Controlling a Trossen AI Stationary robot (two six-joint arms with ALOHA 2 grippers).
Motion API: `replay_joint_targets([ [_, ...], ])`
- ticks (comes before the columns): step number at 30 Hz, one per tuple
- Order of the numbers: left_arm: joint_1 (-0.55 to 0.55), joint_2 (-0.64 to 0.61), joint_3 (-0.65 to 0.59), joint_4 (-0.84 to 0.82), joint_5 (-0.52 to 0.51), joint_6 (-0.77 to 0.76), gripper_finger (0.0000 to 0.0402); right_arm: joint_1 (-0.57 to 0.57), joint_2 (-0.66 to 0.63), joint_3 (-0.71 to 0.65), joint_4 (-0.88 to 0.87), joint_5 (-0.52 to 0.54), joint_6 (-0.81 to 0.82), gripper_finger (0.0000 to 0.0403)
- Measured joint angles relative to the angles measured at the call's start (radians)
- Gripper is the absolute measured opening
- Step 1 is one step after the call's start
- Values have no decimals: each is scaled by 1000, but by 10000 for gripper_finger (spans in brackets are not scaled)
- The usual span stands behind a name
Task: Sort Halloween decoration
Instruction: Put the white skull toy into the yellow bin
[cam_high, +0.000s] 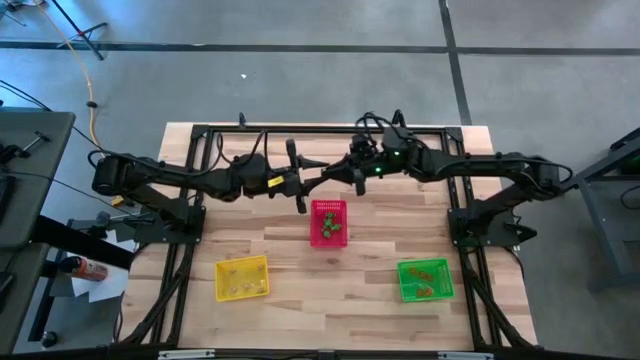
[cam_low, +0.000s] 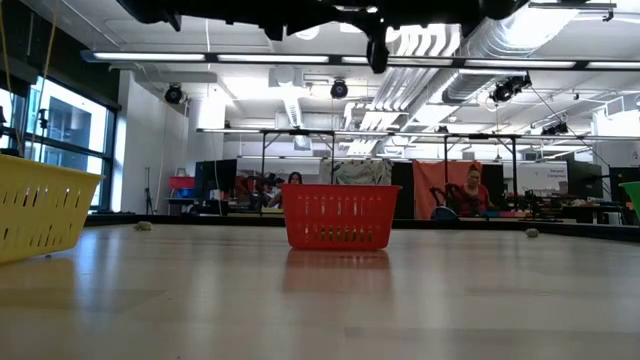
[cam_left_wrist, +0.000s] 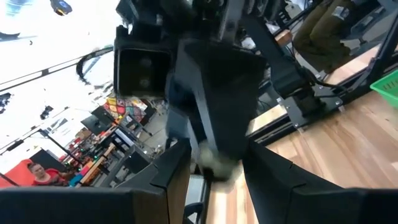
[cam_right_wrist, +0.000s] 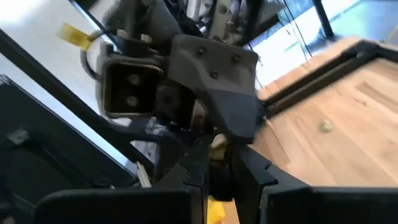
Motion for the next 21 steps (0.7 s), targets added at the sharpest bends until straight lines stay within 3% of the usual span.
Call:
replay_joint_targets([
  [15, -30, -4, 0, 0, -96, 104, 131, -15, 22, 35, -25, -49, -17, 34],
  [21, -30, -4, 0, -1, -107, 104, 96, -15, 22, 35, -21, -56, -3, 34],
])
